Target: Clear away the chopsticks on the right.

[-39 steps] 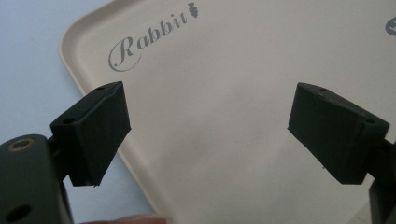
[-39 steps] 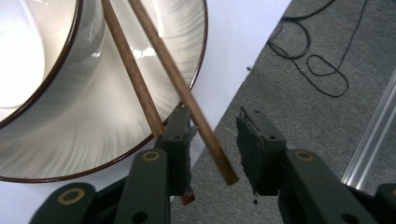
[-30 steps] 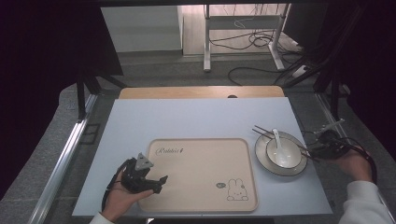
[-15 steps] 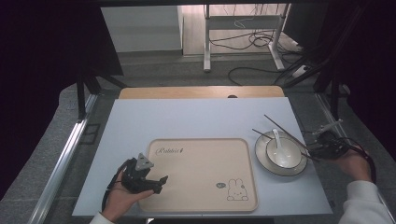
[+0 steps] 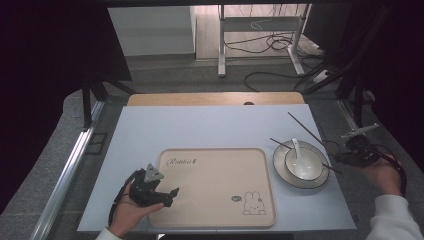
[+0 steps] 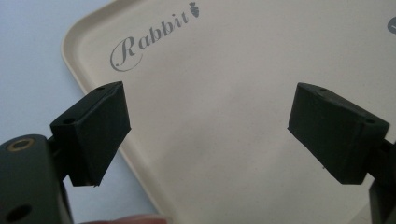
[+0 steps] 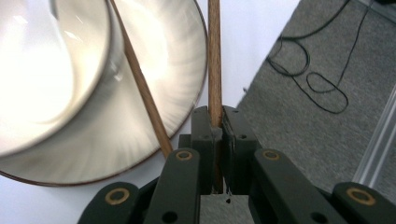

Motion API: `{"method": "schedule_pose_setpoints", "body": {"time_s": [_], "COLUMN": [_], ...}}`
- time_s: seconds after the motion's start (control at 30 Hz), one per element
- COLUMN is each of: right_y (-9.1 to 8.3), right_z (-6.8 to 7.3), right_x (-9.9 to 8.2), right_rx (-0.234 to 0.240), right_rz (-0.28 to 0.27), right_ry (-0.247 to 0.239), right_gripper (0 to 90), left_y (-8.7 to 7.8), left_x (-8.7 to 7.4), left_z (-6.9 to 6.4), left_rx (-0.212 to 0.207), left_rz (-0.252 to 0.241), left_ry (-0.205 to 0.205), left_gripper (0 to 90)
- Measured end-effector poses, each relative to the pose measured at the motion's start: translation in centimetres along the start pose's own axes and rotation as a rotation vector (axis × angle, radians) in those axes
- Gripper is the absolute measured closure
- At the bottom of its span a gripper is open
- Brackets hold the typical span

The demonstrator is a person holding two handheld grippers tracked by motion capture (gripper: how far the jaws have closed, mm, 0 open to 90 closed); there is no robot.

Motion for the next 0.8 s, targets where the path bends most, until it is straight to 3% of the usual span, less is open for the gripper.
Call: {"method": "schedule_pose_setpoints", "body": {"time_s": [0.27, 0.33, 0.37, 0.4, 0.43, 0.53, 0.8], "right_y": [-2.0, -2.5, -3.0, -3.0, -3.3, -3.5, -3.6], "right_z": [2.8, 3.7, 4.9, 4.9, 6.2, 7.3, 12.8], "right_x": [2.4, 2.9, 3.4, 3.4, 3.9, 4.2, 4.8], "right_rx": [0.066, 0.089, 0.117, 0.117, 0.137, 0.155, 0.239], "right_rz": [-0.078, -0.095, -0.107, -0.107, -0.114, -0.116, -0.098], "right_ry": [0.019, 0.021, 0.016, 0.016, 0.005, -0.012, -0.055], "right_gripper": [83.8, 83.8, 83.8, 83.8, 83.8, 83.8, 83.7], "left_y": [-0.1, -0.1, -0.1, -0.1, -0.1, -0.1, -0.2], "left_x": [0.0, 0.0, 0.0, 0.0, 0.0, 0.0, 0.0], "left_z": [0.1, 0.1, 0.2, 0.2, 0.2, 0.2, 0.2], "left_rx": [0.001, 0.003, 0.004, 0.005, 0.005, 0.005, 0.004], "left_rz": [-0.003, -0.004, -0.004, -0.005, -0.005, -0.005, -0.007], "left_ry": [-0.001, -0.001, -0.002, -0.003, -0.003, -0.005, -0.007], "left_gripper": [12.9, 12.9, 12.9, 12.9, 12.9, 12.9, 12.9]}}
Point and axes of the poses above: each handheld gripper's, and its own axes: y roughly forward along the jaws, x roughly out of its top, z roughly to its left, the point moved 10 cm from there along y, roughly forward along the jaws, and after that the axes turned 8 degrees about y, right-handed, at the moved point
